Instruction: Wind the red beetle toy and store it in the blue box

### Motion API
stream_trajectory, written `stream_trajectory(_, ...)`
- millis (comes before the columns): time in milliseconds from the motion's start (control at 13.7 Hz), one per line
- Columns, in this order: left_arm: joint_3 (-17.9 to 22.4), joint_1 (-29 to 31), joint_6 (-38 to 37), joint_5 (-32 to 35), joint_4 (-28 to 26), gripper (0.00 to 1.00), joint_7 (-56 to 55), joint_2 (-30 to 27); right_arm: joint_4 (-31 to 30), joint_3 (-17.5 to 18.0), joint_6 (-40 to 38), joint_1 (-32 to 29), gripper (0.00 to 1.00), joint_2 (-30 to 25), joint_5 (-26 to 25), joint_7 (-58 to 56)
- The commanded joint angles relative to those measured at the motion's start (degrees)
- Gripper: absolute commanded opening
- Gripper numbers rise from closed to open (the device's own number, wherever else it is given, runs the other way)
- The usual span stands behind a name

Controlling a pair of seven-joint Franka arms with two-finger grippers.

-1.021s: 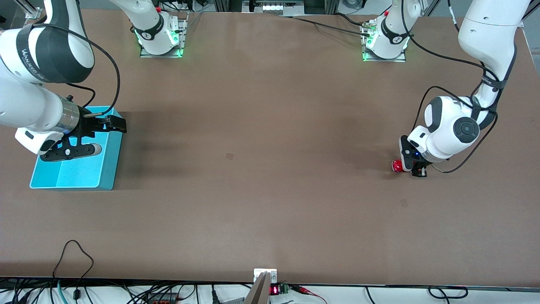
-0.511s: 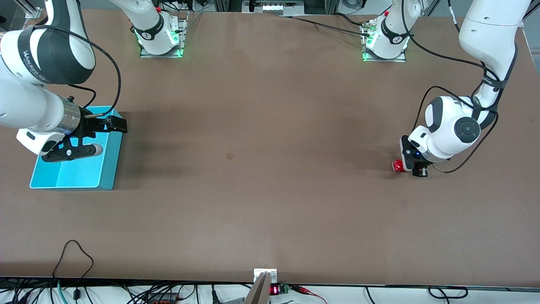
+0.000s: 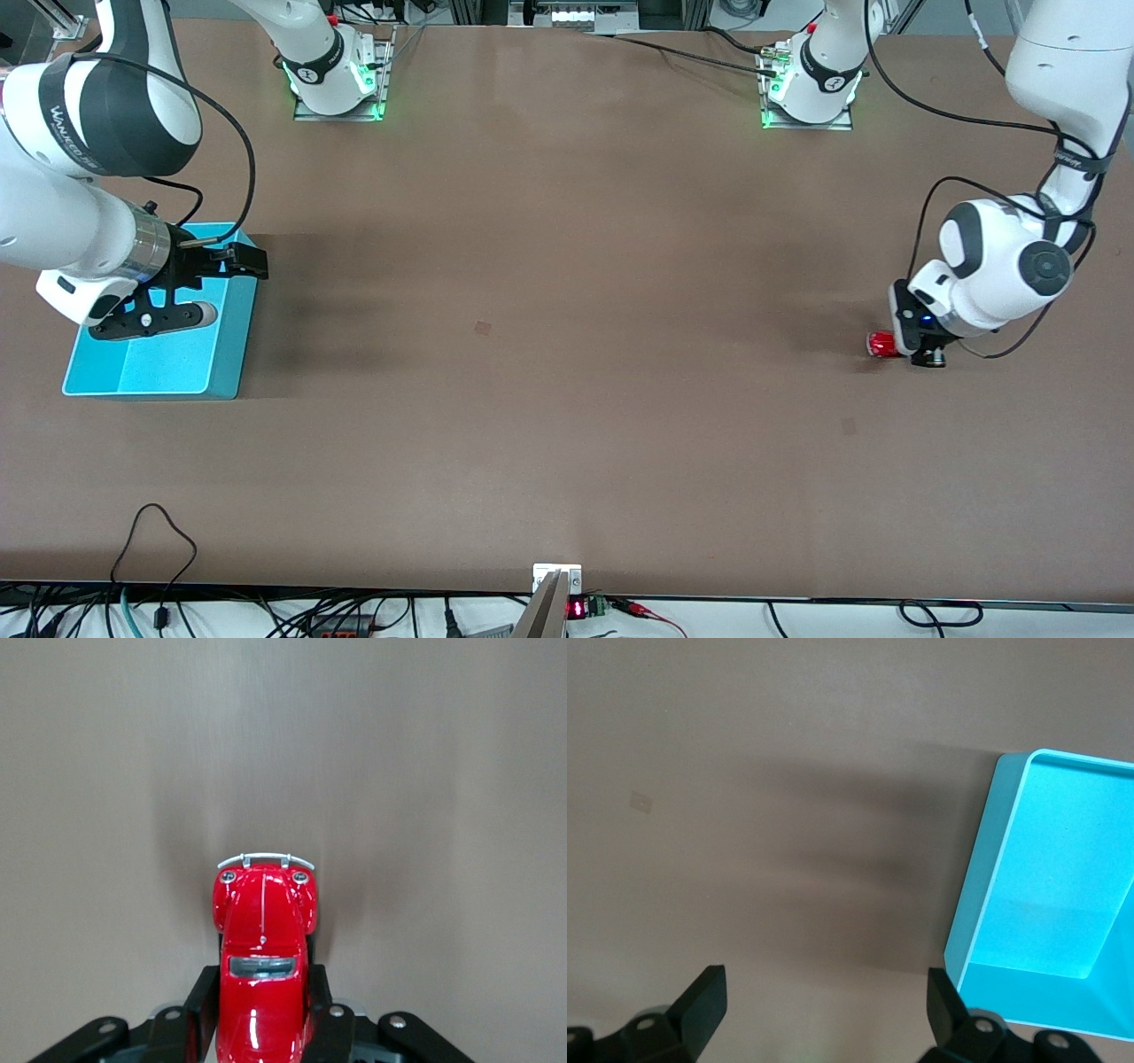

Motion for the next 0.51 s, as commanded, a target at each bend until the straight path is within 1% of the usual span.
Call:
stream_trajectory(0, -0.2, 2.6, -0.5, 0.7, -0.8, 0.48, 3.9, 3.0, 0.3, 0.0, -0.5, 0.3, 1.00, 0.0, 0.0, 0.2)
stream_trajectory(73, -0.2, 2.6, -0.6, 0.6, -0.7, 0.84, 4.4, 2.4, 0.3, 0.0, -0.5, 0.3, 1.00, 0.0, 0.0, 0.2)
stream_trajectory(146, -0.2, 2.6, -0.9, 0.7, -0.5, 1.00, 4.5, 0.8, 0.3, 0.0, -0.5, 0.3, 1.00, 0.0, 0.0, 0.2)
stream_trajectory(219, -0.4, 1.8, -3.2, 0.7, -0.2, 1.00, 4.5, -1.5, 0.3, 0.0, -0.5, 0.3, 1.00, 0.0, 0.0, 0.2)
stream_trajectory(292, -1.5, 0.5, -7.1, 0.5, 1.2, 1.00, 4.3, -4.4, 0.2, 0.0, -0.5, 0.3, 1.00, 0.0, 0.0, 0.2)
stream_trajectory(438, -4.3, -1.2, -17.4, 0.5, 5.2, 1.00, 4.0, -9.1, 0.3, 0.0, -0.5, 0.3, 1.00, 0.0, 0.0, 0.2)
